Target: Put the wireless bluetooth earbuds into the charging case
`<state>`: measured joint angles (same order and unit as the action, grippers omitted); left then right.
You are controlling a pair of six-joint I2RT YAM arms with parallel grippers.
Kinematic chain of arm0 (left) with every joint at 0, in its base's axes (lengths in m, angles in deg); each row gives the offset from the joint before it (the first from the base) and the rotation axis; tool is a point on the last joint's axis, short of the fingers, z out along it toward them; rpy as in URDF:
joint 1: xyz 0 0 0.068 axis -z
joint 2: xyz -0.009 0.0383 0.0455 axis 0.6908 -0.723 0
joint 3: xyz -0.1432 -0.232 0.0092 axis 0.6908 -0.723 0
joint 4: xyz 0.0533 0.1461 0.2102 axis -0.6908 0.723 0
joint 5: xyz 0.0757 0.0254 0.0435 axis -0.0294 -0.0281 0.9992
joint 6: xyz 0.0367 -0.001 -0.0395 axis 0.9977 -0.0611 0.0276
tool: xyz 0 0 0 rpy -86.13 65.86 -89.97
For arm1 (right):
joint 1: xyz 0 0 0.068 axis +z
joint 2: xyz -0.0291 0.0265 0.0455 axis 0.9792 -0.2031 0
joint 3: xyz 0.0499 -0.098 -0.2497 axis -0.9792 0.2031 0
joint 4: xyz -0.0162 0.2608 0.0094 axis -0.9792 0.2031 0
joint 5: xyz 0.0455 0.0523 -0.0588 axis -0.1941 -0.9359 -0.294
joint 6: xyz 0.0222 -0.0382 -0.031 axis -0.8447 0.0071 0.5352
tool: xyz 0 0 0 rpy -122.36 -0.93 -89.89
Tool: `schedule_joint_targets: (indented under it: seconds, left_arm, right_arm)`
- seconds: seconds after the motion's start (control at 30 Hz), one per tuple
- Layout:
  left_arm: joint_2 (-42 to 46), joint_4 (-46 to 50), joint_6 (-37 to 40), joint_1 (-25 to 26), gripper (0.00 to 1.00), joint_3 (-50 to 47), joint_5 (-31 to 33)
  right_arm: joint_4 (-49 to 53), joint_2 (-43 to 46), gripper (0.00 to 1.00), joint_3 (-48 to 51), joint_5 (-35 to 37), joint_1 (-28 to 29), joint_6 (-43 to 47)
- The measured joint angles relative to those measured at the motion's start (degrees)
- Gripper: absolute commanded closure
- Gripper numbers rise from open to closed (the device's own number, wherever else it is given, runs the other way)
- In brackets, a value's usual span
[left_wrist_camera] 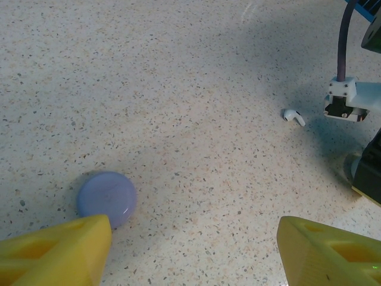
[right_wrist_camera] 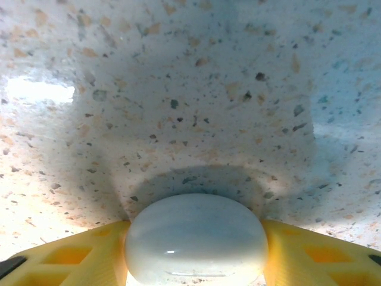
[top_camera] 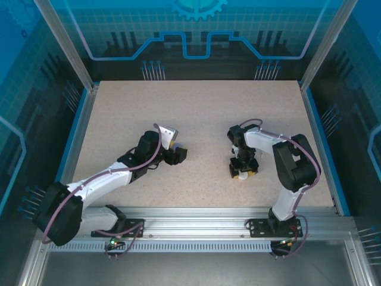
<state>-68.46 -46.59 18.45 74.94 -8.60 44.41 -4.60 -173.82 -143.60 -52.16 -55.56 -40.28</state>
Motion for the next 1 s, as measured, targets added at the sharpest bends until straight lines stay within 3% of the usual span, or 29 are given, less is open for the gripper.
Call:
schedule_joint_targets:
  seconds: [0.1, 0.33, 0.53, 0.63, 0.83, 1.0]
  left_arm:
    - [0.02, 0.0, 0.0, 0.02, 0.25, 0.0, 0.2]
    - [0.26, 0.0, 0.0, 0.02, 0.25, 0.0, 0.46]
    - [0.96, 0.0, 0.02, 0.02, 0.26, 0.0, 0.52]
    - [1.75, -0.28, 0.24, 0.31, 0.27, -0.15, 0.37]
    - [6.51, -7.8, 1.99, 2.54, 0.28, -5.09, -3.37]
    - [7.69, -15.39, 6.14, 5.62, 0.3, -8.39, -7.89]
  right_arm:
    - [0.31, -0.76, 0.39, -0.63, 0.04, 0.0, 0.46]
    - [1.4, -1.81, 0.53, -1.84, -0.17, 0.0, 1.68]
    - [0.85, -0.44, 0.56, -1.95, -0.13, 0.0, 1.84]
    - [-1.22, 4.26, 0.57, -1.73, -2.14, 0.0, 0.35]
    - [-11.63, 21.88, 0.59, 0.74, -11.02, 0.33, -7.91]
    - [-23.08, 28.5, 0.59, 4.87, -17.81, 2.58, -16.59]
